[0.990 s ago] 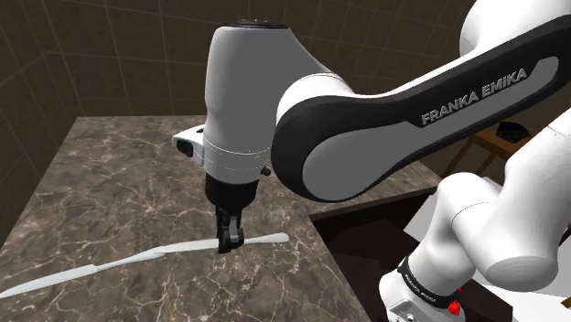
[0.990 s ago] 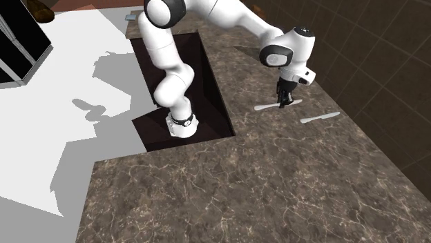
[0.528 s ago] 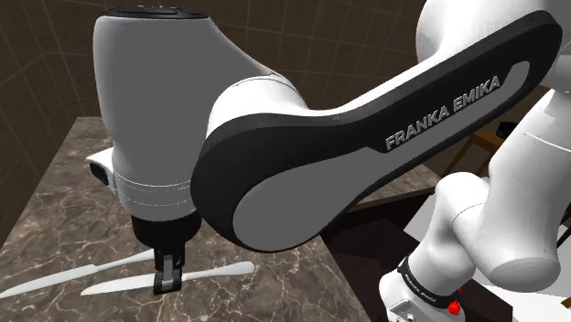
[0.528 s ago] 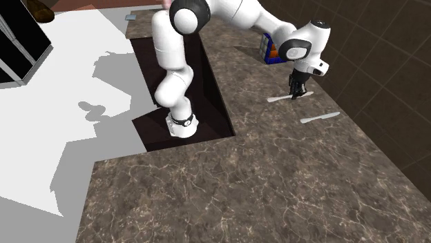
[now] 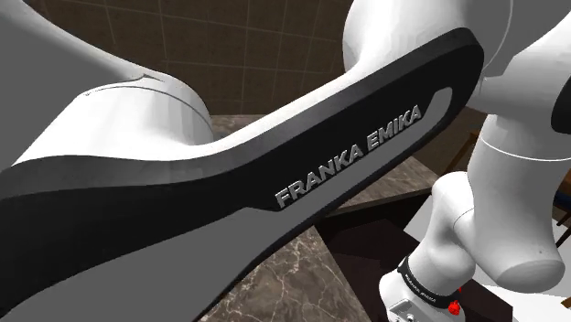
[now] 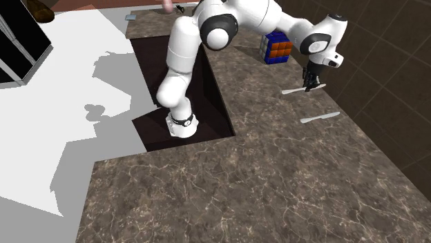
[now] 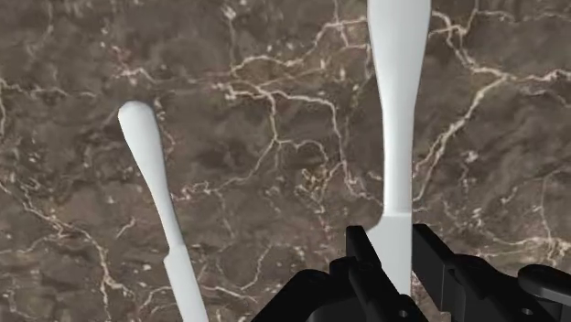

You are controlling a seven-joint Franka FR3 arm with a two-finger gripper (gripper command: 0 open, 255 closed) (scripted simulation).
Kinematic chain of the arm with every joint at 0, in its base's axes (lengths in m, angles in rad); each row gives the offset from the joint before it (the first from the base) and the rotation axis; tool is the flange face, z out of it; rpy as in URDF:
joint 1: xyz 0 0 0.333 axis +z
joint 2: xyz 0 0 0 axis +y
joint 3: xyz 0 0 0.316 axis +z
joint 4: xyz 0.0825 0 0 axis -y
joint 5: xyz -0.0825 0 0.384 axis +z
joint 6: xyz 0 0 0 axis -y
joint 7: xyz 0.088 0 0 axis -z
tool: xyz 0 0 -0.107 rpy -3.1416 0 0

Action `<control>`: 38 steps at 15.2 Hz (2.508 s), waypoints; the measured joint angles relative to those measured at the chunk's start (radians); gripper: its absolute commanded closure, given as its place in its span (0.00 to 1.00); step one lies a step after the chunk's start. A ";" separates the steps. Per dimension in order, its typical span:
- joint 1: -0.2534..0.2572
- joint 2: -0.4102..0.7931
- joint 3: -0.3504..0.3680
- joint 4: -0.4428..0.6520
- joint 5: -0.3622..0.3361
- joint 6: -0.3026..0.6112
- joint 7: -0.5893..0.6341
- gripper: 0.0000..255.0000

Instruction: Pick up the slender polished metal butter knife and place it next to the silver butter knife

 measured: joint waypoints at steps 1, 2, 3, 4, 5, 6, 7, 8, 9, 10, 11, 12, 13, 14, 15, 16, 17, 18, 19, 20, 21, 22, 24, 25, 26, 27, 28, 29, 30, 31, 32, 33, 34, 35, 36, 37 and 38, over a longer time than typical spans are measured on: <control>0.020 0.032 0.002 0.039 -0.013 -0.009 0.023 1.00; 0.036 0.070 0.001 0.093 -0.026 -0.028 0.035 1.00; 0.055 0.112 -0.001 0.162 -0.039 -0.056 0.049 1.00; 0.069 0.139 -0.002 0.207 -0.048 -0.075 0.059 1.00; 0.077 0.156 -0.003 0.228 -0.053 -0.079 0.064 1.00; 0.081 0.165 -0.004 0.232 -0.056 -0.074 0.068 1.00; 0.083 0.173 -0.005 0.231 -0.059 -0.066 0.070 1.00; 0.083 0.177 -0.006 0.225 -0.061 -0.056 0.072 1.00; 0.083 0.181 -0.007 0.217 -0.062 -0.045 0.072 1.00; 0.084 0.188 -0.009 0.214 -0.065 -0.035 0.074 1.00; 0.082 0.189 -0.009 0.204 -0.065 -0.024 0.074 1.00; 0.083 0.194 -0.010 0.196 -0.067 -0.012 0.075 1.00; 0.085 0.200 -0.011 0.193 -0.070 -0.003 0.078 1.00; 0.084 0.206 -0.013 0.190 -0.071 0.006 0.077 1.00; 0.086 0.214 -0.014 0.185 -0.074 0.018 0.080 1.00; 0.086 0.222 -0.016 0.182 -0.077 0.029 0.080 1.00; 0.087 0.225 -0.017 0.169 -0.079 0.045 0.083 1.00; 0.087 0.226 -0.018 0.164 -0.080 0.052 0.083 1.00; 0.087 0.227 -0.018 0.160 -0.081 0.056 0.084 1.00; 0.087 0.229 -0.018 0.160 -0.081 0.058 0.084 1.00; 0.087 0.229 -0.018 0.159 -0.081 0.059 0.084 1.00; 0.087 0.229 -0.018 0.159 -0.081 0.059 0.084 1.00; 0.087 0.229 -0.019 0.159 -0.081 0.060 0.084 1.00; 0.087 0.229 -0.019 0.159 -0.081 0.060 0.084 0.00; 0.087 0.229 -0.019 0.159 -0.081 0.060 0.084 0.00; 0.087 0.229 -0.019 0.159 -0.081 0.060 0.084 0.00; 0.087 0.229 -0.018 0.159 -0.081 0.060 0.084 0.00; 0.087 0.229 -0.018 0.159 -0.081 0.060 0.084 0.00; 0.087 0.229 -0.018 0.159 -0.081 0.060 0.084 0.00; 0.087 0.229 -0.018 0.159 -0.081 0.060 0.084 0.00; 0.087 0.221 -0.017 0.162 -0.079 0.049 0.084 0.00; 0.084 0.208 -0.014 0.163 -0.074 0.034 0.081 0.00; 0.080 0.187 -0.010 0.166 -0.068 0.013 0.078 0.00; 0.079 0.180 -0.008 0.184 -0.064 -0.010 0.074 0.00; 0.080 0.179 -0.008 0.196 -0.063 -0.024 0.073 0.00; 0.080 0.176 -0.007 0.199 -0.062 -0.030 0.073 0.00; 0.080 0.176 -0.007 0.201 -0.062 -0.033 0.072 0.00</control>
